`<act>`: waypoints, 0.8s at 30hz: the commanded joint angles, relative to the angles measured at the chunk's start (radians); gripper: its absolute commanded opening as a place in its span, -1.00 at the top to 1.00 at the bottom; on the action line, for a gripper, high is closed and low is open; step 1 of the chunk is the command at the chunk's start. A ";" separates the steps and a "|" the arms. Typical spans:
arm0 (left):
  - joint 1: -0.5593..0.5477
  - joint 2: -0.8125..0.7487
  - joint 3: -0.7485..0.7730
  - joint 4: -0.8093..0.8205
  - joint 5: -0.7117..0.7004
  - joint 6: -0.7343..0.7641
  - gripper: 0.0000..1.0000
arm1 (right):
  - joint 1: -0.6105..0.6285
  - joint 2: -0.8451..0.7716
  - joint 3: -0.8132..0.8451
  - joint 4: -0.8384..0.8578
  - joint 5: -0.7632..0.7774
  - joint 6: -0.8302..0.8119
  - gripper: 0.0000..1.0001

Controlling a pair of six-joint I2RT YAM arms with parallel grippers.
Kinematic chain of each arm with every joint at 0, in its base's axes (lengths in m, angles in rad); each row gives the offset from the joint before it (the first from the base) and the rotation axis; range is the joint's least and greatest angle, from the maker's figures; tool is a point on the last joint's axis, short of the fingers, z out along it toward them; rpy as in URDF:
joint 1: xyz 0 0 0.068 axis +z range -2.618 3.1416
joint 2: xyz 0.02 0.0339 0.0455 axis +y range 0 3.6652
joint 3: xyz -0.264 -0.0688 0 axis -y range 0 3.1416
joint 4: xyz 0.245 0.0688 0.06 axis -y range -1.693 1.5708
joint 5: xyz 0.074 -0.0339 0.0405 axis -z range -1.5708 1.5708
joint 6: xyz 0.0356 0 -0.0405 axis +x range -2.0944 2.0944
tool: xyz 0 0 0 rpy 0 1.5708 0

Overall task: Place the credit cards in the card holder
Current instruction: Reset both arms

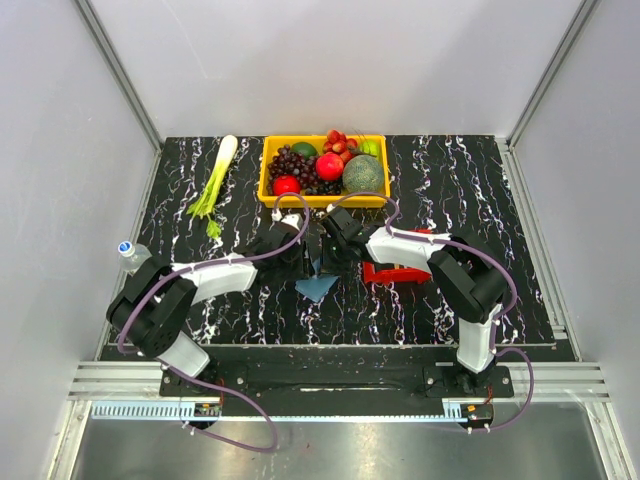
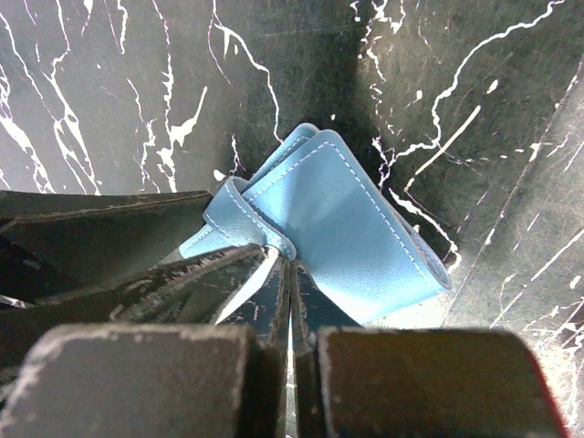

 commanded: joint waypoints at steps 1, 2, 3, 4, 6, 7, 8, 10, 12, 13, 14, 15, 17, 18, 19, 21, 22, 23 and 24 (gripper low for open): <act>-0.006 0.028 0.008 -0.056 -0.076 0.021 0.31 | 0.004 0.025 0.021 -0.018 0.017 -0.018 1.00; -0.007 0.031 0.008 -0.059 -0.078 0.023 0.34 | 0.002 0.025 0.021 -0.019 0.017 -0.018 1.00; -0.009 0.034 0.006 -0.057 -0.078 0.021 0.49 | 0.004 0.026 0.023 -0.018 0.017 -0.018 1.00; -0.011 0.041 0.004 -0.060 -0.079 0.020 0.61 | 0.002 0.025 0.023 -0.018 0.017 -0.016 1.00; -0.015 0.045 0.004 -0.054 -0.079 0.012 0.56 | 0.004 0.025 0.024 -0.019 0.017 -0.016 1.00; -0.018 0.048 0.001 -0.048 -0.076 0.009 0.53 | 0.004 0.026 0.024 -0.018 0.016 -0.016 1.00; -0.018 0.048 0.007 -0.049 -0.073 0.009 0.51 | 0.004 0.025 0.024 -0.018 0.016 -0.018 1.00; -0.021 0.025 0.004 -0.043 -0.082 0.009 0.29 | 0.004 0.017 0.023 -0.016 0.016 -0.022 1.00; -0.021 -0.013 0.006 -0.043 -0.091 0.010 0.10 | 0.004 -0.006 0.024 -0.019 0.028 -0.034 0.83; -0.020 -0.031 0.014 -0.054 -0.113 0.012 -0.01 | 0.001 -0.027 0.024 -0.018 0.049 -0.042 0.71; -0.021 -0.057 0.021 -0.066 -0.131 0.012 -0.09 | -0.001 -0.046 0.030 -0.018 0.066 -0.053 0.60; -0.020 -0.071 0.032 -0.077 -0.147 0.018 -0.16 | -0.003 -0.067 0.038 -0.016 0.077 -0.074 0.47; -0.020 -0.103 0.055 -0.108 -0.185 0.024 -0.41 | -0.007 -0.111 0.053 -0.016 0.112 -0.106 0.27; -0.018 -0.122 0.067 -0.124 -0.205 0.029 -0.61 | -0.012 -0.136 0.058 -0.014 0.127 -0.119 0.15; -0.014 -0.142 0.073 -0.137 -0.223 0.032 -0.78 | -0.015 -0.157 0.059 -0.011 0.155 -0.134 -0.04; 0.005 -0.179 0.087 -0.155 -0.239 0.030 -0.98 | -0.025 -0.203 0.055 -0.010 0.178 -0.162 -0.20; 0.017 -0.197 0.092 -0.163 -0.239 0.029 -0.98 | -0.030 -0.225 0.050 -0.008 0.193 -0.172 -0.24; 0.034 -0.215 0.092 -0.166 -0.236 0.026 -0.98 | -0.039 -0.253 0.040 -0.007 0.207 -0.180 -0.28; 0.052 -0.237 0.092 -0.169 -0.227 0.023 -0.98 | -0.050 -0.276 0.027 -0.007 0.218 -0.185 -0.33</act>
